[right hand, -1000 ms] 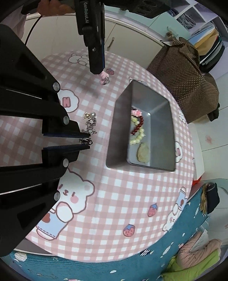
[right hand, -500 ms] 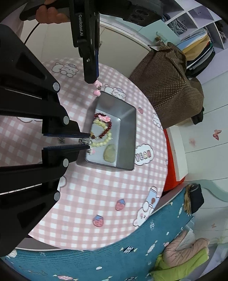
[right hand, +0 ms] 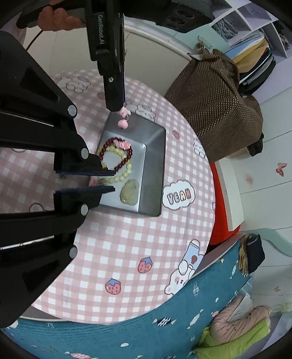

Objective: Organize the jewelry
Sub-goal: 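Carry the silver chain into the tray and open the right gripper, then grasp the pearl earring with the left gripper while the right grasps another silver chain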

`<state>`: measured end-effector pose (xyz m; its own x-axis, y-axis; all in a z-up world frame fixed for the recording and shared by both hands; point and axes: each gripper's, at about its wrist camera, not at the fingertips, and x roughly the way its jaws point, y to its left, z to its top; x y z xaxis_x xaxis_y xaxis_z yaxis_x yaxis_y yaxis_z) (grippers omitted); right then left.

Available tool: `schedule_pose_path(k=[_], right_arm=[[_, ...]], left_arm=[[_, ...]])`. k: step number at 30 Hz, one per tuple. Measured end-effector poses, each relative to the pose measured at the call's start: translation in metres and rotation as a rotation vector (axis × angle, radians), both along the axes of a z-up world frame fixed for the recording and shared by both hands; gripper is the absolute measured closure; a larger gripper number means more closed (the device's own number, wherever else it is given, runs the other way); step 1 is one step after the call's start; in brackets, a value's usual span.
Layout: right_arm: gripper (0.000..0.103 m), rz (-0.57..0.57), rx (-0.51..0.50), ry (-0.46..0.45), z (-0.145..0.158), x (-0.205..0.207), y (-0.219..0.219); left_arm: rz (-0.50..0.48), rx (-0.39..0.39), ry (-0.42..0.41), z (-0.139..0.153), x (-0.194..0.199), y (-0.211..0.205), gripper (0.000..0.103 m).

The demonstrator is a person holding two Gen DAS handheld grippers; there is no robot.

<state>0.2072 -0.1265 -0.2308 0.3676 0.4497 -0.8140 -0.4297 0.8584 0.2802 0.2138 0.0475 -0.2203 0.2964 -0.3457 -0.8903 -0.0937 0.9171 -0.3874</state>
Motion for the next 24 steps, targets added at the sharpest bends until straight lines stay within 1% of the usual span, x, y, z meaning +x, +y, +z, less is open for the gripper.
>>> schedule_pose_path(k=[2, 3, 4, 5, 6, 7, 8, 9, 13, 15, 16, 18, 20, 24], right_arm=[[0.092, -0.005, -0.005, 0.001, 0.000, 0.003, 0.000], [0.087, -0.012, -0.009, 0.000, 0.000, 0.004, -0.001], [0.085, -0.022, -0.013, -0.003, 0.000, 0.005, -0.003], [0.081, -0.036, -0.014, -0.009, 0.001, 0.005, -0.006], [0.074, -0.048, -0.016, -0.011, 0.001, 0.005, -0.008], [0.071, -0.060, -0.018, -0.011, 0.001, 0.006, -0.011], [0.066, -0.081, -0.019, -0.009, 0.001, 0.006, -0.015], [0.063, -0.092, -0.018, -0.008, 0.001, 0.007, -0.018], [0.056, -0.136, -0.035, 0.005, -0.002, 0.006, -0.029], [0.054, -0.153, -0.038, 0.014, -0.005, 0.004, -0.033], [0.053, -0.157, -0.039, 0.018, -0.005, 0.004, -0.034], [0.048, -0.166, -0.050, 0.024, -0.007, 0.001, -0.037], [0.046, -0.170, -0.060, 0.031, -0.009, -0.003, -0.038], [0.046, -0.175, -0.068, 0.053, -0.015, -0.012, -0.039]], left_arm=[[-0.005, 0.007, 0.005, -0.002, 0.003, -0.001, 0.088], [-0.005, 0.008, 0.007, -0.003, 0.004, -0.001, 0.088], [-0.006, 0.009, 0.008, -0.004, 0.006, -0.001, 0.088], [-0.007, 0.010, 0.009, -0.005, 0.007, -0.001, 0.088], [-0.008, 0.010, 0.009, -0.006, 0.009, -0.002, 0.088], [-0.009, 0.011, 0.010, -0.007, 0.010, -0.002, 0.088], [-0.011, 0.012, 0.010, -0.007, 0.011, -0.002, 0.088], [-0.012, 0.012, 0.010, -0.007, 0.011, -0.003, 0.088], [-0.017, 0.022, 0.010, -0.009, 0.013, -0.004, 0.088], [-0.032, 0.044, 0.008, -0.008, 0.014, -0.007, 0.087], [-0.037, 0.051, 0.006, -0.008, 0.014, -0.008, 0.076], [-0.038, 0.051, 0.001, -0.008, 0.013, -0.007, 0.053], [-0.041, 0.062, -0.014, -0.006, 0.010, -0.006, 0.053], [-0.055, 0.072, -0.019, -0.006, 0.001, -0.005, 0.053]])
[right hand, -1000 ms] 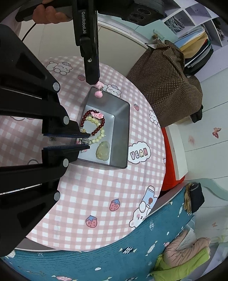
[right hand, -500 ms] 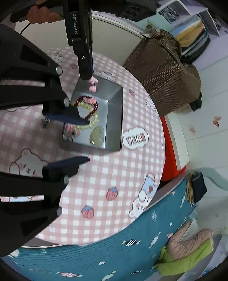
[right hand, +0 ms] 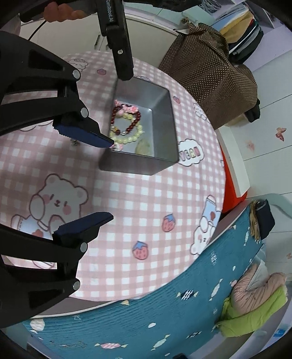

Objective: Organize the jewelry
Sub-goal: 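Grasp the pearl earring with the left gripper while the right grasps another silver chain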

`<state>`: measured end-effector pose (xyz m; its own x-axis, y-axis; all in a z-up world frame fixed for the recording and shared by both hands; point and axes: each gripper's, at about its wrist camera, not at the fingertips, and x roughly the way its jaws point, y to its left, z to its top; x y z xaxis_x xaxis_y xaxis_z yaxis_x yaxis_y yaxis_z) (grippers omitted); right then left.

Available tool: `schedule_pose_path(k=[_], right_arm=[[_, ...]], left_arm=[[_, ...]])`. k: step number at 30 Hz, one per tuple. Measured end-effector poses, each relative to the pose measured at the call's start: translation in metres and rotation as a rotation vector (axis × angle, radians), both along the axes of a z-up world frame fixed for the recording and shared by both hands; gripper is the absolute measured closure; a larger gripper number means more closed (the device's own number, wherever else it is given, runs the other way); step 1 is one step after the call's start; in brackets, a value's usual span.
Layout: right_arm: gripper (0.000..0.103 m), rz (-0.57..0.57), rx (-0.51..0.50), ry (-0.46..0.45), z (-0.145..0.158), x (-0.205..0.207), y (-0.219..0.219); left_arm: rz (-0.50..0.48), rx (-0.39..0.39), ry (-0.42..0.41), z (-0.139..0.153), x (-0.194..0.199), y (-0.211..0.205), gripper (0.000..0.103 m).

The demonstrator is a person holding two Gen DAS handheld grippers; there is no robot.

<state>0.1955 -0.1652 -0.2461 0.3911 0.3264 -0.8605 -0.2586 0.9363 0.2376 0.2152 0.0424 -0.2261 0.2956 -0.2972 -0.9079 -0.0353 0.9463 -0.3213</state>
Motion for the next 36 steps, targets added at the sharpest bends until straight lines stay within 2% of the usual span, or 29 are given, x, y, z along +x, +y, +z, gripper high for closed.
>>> schedule_pose_path(k=[6, 11, 18, 22, 25, 28, 36], right_arm=[[0.046, 0.053, -0.014, 0.020, -0.012, -0.016, 0.009], [0.046, 0.142, -0.021, 0.023, -0.026, -0.026, 0.028], [0.062, 0.285, -0.084, 0.017, -0.050, -0.037, 0.060], [0.067, 0.356, -0.105, -0.005, -0.058, -0.041, 0.075], [0.076, 0.391, -0.176, -0.069, -0.061, -0.045, 0.083], [0.093, 0.374, -0.216, -0.080, -0.063, -0.044, 0.082], [0.095, 0.260, -0.173, -0.010, -0.065, -0.040, 0.053]], left_arm=[[-0.055, 0.033, -0.002, -0.002, -0.022, -0.007, 0.053], [-0.073, 0.016, 0.024, -0.014, -0.036, -0.008, 0.053], [-0.044, 0.034, 0.089, -0.038, -0.046, 0.000, 0.053], [-0.036, 0.055, 0.118, -0.048, -0.049, 0.002, 0.053], [-0.034, 0.059, 0.128, -0.053, -0.049, 0.002, 0.053], [-0.039, 0.048, 0.128, -0.055, -0.047, -0.002, 0.053], [-0.072, 0.025, 0.121, -0.063, -0.035, -0.024, 0.058]])
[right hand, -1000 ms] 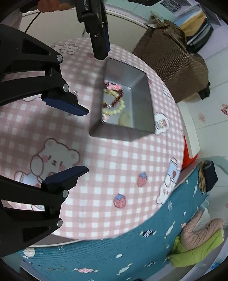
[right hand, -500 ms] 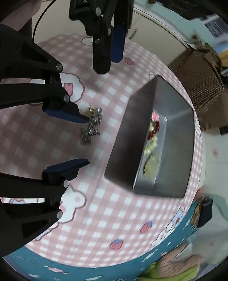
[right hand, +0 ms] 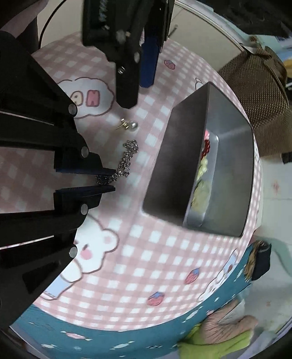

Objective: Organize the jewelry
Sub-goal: 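Grasp the pearl earring with the left gripper while the right grasps another silver chain, then carry the pearl earring over the tray with the left gripper while the right carries the chain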

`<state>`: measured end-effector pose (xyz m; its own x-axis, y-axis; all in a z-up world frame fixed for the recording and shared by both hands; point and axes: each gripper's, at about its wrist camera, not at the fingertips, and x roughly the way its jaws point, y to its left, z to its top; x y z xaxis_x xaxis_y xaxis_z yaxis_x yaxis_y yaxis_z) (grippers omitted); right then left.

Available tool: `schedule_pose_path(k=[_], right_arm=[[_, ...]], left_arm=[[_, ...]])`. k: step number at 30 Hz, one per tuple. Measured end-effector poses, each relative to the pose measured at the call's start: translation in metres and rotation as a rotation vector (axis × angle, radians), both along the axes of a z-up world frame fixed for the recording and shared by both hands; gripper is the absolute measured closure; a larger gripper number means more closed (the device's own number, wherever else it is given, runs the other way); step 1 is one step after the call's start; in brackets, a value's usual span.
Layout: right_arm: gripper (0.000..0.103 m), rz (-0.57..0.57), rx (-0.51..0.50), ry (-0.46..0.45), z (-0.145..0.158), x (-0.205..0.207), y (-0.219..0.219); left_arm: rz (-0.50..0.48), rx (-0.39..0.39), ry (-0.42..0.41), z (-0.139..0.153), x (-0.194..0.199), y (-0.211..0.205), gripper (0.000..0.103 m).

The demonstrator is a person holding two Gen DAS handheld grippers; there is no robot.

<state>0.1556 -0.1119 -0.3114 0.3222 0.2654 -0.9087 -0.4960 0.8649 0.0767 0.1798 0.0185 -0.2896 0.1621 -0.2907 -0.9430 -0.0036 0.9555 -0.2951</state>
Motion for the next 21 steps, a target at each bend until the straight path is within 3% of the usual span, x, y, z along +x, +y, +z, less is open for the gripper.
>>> schedule_pose_path(k=[7, 12, 16, 21], right_arm=[[0.095, -0.097, 0.030, 0.031, 0.000, 0.010, -0.024], [0.095, -0.103, 0.036, 0.037, -0.001, 0.016, -0.033], [0.095, -0.104, 0.037, 0.040, 0.000, 0.005, -0.028], [0.095, -0.107, 0.041, 0.038, 0.001, 0.000, -0.024]], left_arm=[[-0.020, 0.007, 0.023, -0.015, 0.013, -0.018, 0.073], [-0.020, 0.015, 0.009, -0.021, 0.015, -0.023, 0.081], [-0.042, 0.011, 0.005, -0.024, 0.018, -0.032, 0.096], [-0.063, 0.046, -0.019, -0.023, 0.015, -0.044, 0.097]])
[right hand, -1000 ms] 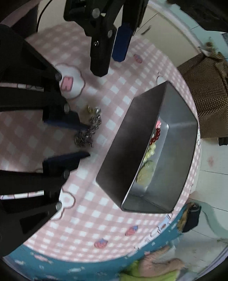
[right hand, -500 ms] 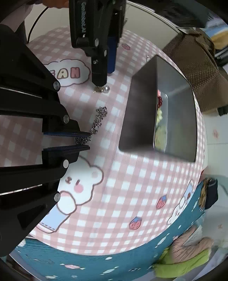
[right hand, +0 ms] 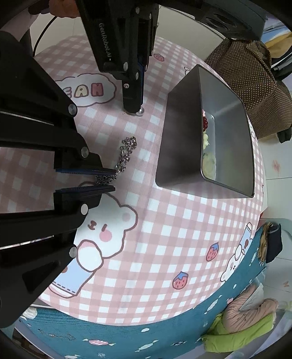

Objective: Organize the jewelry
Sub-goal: 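Carry the pearl earring over the tray with the left gripper while the right carries the chain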

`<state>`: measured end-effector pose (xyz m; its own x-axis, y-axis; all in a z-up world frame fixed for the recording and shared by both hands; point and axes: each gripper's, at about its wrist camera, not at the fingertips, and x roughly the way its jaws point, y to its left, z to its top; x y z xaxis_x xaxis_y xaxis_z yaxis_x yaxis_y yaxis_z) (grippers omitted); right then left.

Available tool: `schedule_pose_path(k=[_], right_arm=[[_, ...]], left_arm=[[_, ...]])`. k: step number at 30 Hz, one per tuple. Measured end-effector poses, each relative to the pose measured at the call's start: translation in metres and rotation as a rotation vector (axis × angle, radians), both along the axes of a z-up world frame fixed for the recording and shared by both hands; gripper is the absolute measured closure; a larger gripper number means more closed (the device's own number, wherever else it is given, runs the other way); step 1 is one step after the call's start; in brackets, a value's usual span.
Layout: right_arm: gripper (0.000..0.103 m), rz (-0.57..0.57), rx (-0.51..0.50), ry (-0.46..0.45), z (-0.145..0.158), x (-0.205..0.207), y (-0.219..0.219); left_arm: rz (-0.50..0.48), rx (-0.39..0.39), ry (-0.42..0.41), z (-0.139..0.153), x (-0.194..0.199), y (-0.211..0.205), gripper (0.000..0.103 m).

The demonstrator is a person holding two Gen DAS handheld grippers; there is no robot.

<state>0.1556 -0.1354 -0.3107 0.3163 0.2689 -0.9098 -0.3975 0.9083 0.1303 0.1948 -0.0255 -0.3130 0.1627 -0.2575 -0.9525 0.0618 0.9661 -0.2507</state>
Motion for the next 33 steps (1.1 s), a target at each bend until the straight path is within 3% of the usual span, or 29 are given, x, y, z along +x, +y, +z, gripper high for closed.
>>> schedule_pose_path(k=[6, 14, 16, 17, 18, 19, 21, 26, 28, 33], right_arm=[[0.101, -0.028, 0.023, -0.008, 0.008, 0.001, -0.007], [0.099, -0.068, 0.048, -0.020, 0.017, 0.005, -0.016], [0.089, -0.057, 0.054, -0.014, 0.017, 0.006, -0.017], [0.066, -0.055, 0.050, -0.009, 0.016, 0.007, -0.017], [0.052, -0.058, 0.044, -0.012, 0.016, 0.007, -0.018], [0.052, -0.057, 0.059, -0.025, 0.018, 0.006, -0.019], [0.053, -0.029, 0.074, -0.029, 0.016, 0.007, -0.017], [0.055, 0.063, -0.017, -0.047, -0.001, -0.002, -0.001], [0.069, 0.093, -0.083, -0.096, 0.000, -0.009, 0.003], [0.100, 0.036, -0.078, -0.081, 0.002, -0.005, -0.007]], left_arm=[[0.013, -0.015, -0.009, 0.006, -0.004, 0.003, 0.101], [0.028, -0.048, -0.027, 0.019, -0.009, 0.011, 0.101], [0.019, -0.067, -0.038, 0.026, -0.011, 0.015, 0.101], [0.015, -0.071, -0.045, 0.029, -0.011, 0.015, 0.101], [0.010, -0.069, -0.052, 0.031, -0.012, 0.016, 0.101], [0.012, -0.069, -0.053, 0.031, -0.013, 0.016, 0.101], [0.021, -0.083, -0.053, 0.034, -0.015, 0.019, 0.101], [0.037, -0.088, -0.070, 0.043, -0.023, 0.031, 0.101], [0.050, -0.093, -0.078, 0.046, -0.024, 0.034, 0.101], [0.069, -0.097, -0.102, 0.057, -0.029, 0.040, 0.101]])
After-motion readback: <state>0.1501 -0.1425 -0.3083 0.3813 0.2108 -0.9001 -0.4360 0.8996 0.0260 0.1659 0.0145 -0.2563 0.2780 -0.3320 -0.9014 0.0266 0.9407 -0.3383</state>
